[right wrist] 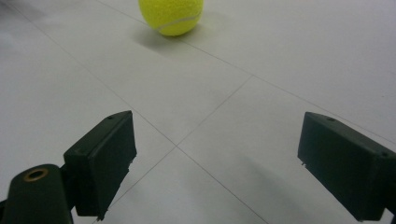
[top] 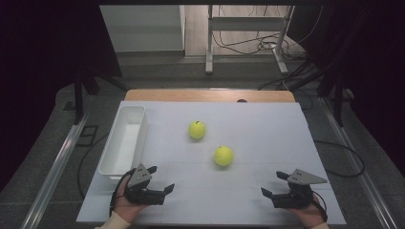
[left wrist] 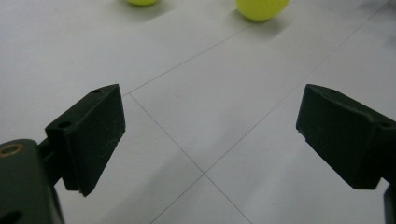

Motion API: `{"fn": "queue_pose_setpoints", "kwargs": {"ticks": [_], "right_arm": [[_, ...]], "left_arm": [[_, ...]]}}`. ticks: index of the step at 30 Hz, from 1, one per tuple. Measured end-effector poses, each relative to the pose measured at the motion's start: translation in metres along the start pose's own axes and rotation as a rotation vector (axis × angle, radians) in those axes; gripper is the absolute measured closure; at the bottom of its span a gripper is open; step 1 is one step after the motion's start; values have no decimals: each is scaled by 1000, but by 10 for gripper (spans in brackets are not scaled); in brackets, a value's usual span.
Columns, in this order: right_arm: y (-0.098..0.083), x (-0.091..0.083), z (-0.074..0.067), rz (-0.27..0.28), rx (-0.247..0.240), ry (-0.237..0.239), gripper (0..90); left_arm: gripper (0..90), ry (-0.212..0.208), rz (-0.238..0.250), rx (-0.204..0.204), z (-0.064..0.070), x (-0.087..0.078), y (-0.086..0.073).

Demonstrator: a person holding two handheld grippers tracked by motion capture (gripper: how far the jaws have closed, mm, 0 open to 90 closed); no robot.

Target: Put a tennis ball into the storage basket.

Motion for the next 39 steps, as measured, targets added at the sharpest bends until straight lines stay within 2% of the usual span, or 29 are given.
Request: {"fn": "queue_pose_setpoints", "kwargs": {"ticks": [12,39], "right_arm": [[0,0,0,-1,-4,2,120],[-1,1,0,-12,-5,6,121]], "left_arm": [[90,6,4,-11,6,-4,9],[92,-8,17,9,18,-5,32]]}}
Point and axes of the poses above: each handheld gripper's, and its own axes: x roughly forward along the jaws, y roughly out of its top, z roughly to its right, the point moved 6 cm from there along x, roughly forward along the jaws, and after that the axes turned 13 degrees about -x, right-handed, at the moved point
